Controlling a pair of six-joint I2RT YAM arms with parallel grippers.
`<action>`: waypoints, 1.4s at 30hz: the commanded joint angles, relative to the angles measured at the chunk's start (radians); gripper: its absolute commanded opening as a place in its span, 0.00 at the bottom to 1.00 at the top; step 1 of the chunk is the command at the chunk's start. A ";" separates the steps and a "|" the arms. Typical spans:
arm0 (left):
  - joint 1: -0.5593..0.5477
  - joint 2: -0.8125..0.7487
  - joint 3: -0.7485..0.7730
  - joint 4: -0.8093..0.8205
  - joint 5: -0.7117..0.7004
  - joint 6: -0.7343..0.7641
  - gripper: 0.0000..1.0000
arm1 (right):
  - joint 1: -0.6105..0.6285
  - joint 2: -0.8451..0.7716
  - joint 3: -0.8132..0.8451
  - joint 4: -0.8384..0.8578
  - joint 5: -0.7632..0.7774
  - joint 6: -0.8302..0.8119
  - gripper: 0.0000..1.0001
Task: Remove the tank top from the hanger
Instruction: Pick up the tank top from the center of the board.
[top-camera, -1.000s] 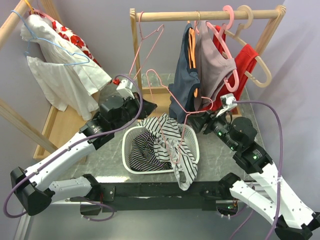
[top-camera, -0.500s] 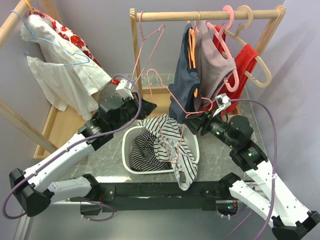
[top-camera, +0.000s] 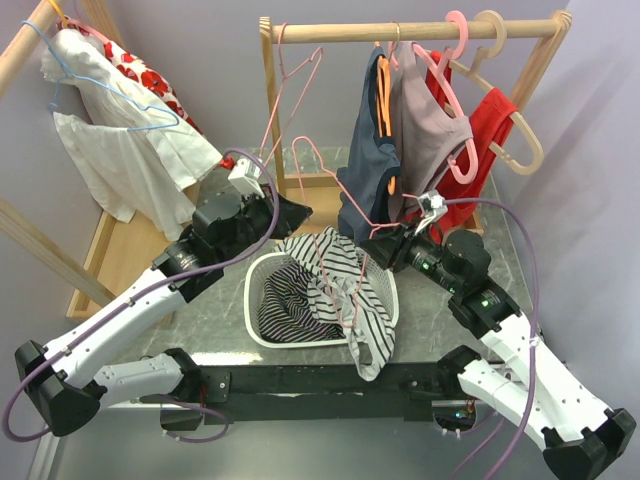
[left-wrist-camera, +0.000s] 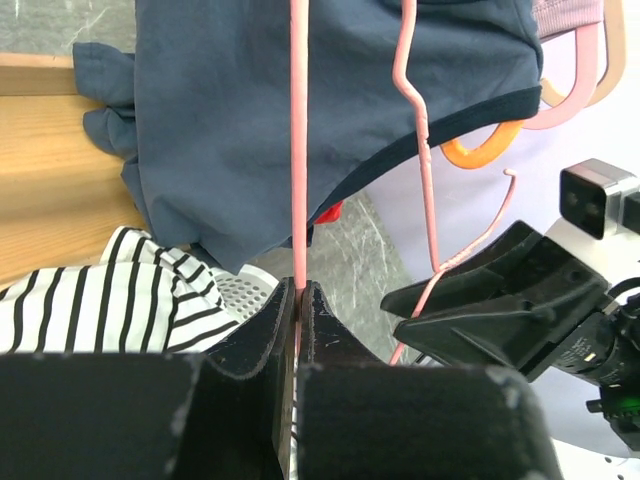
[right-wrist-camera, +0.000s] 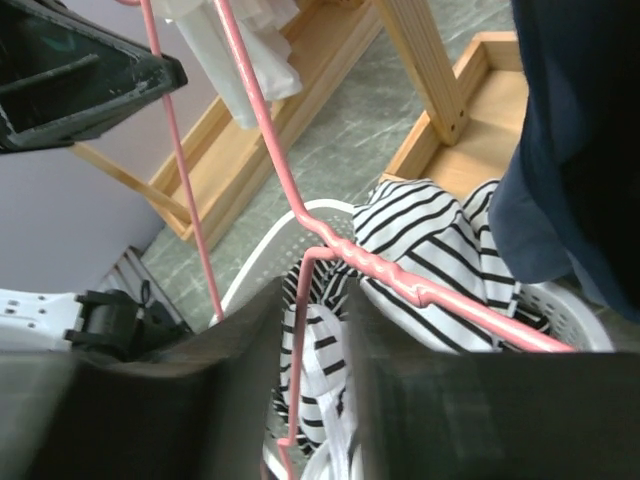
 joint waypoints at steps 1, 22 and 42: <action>0.007 -0.024 0.013 0.035 0.025 0.001 0.01 | -0.006 -0.018 -0.003 0.085 -0.032 0.001 0.27; 0.015 0.135 0.018 0.032 0.043 0.001 0.01 | -0.004 -0.057 0.224 -0.099 -0.396 -0.086 0.00; 0.015 0.126 0.032 0.044 0.050 0.044 0.70 | 0.003 -0.001 0.328 -0.160 -0.215 -0.112 0.00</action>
